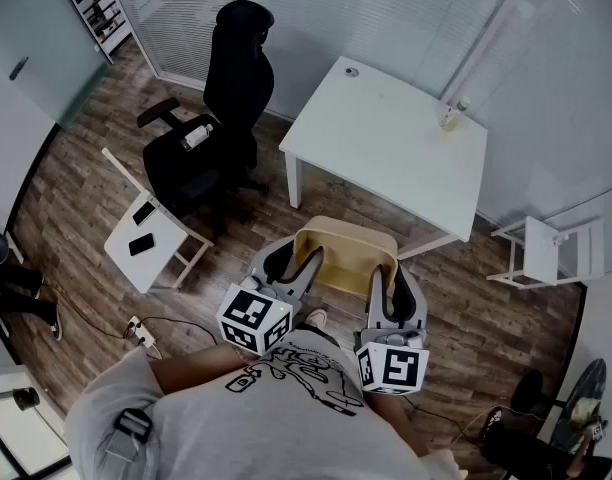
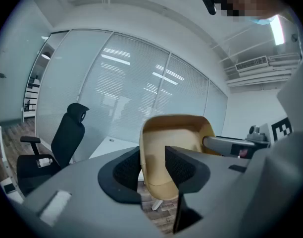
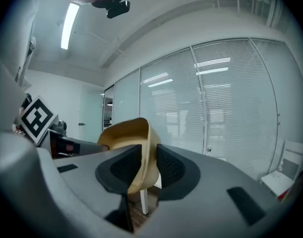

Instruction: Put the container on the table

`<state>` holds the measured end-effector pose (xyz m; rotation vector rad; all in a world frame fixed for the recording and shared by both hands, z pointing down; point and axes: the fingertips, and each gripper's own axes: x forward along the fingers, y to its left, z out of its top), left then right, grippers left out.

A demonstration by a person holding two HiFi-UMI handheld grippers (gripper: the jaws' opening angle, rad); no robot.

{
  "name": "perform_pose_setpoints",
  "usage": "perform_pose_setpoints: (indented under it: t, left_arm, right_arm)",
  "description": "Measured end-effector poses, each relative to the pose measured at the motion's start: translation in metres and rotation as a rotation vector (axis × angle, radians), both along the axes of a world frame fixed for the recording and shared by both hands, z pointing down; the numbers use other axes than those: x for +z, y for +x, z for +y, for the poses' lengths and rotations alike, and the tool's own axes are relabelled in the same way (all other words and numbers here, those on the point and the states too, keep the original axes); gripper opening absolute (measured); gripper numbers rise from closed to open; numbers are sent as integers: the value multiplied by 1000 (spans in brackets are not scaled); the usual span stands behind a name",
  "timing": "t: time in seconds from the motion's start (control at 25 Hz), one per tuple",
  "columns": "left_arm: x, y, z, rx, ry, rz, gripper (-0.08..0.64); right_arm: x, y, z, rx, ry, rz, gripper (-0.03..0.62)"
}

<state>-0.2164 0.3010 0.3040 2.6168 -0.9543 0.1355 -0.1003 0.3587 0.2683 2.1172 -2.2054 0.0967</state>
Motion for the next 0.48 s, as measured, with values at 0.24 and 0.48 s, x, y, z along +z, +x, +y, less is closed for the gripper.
perform_pose_setpoints:
  t: [0.24, 0.48]
  left_arm:
    - [2, 19, -1, 15, 2, -16, 137]
    - [6, 52, 6, 16, 0, -18, 137]
  right_arm:
    - [4, 19, 2, 10, 4, -16, 86]
    - [7, 49, 10, -5, 8, -39, 87]
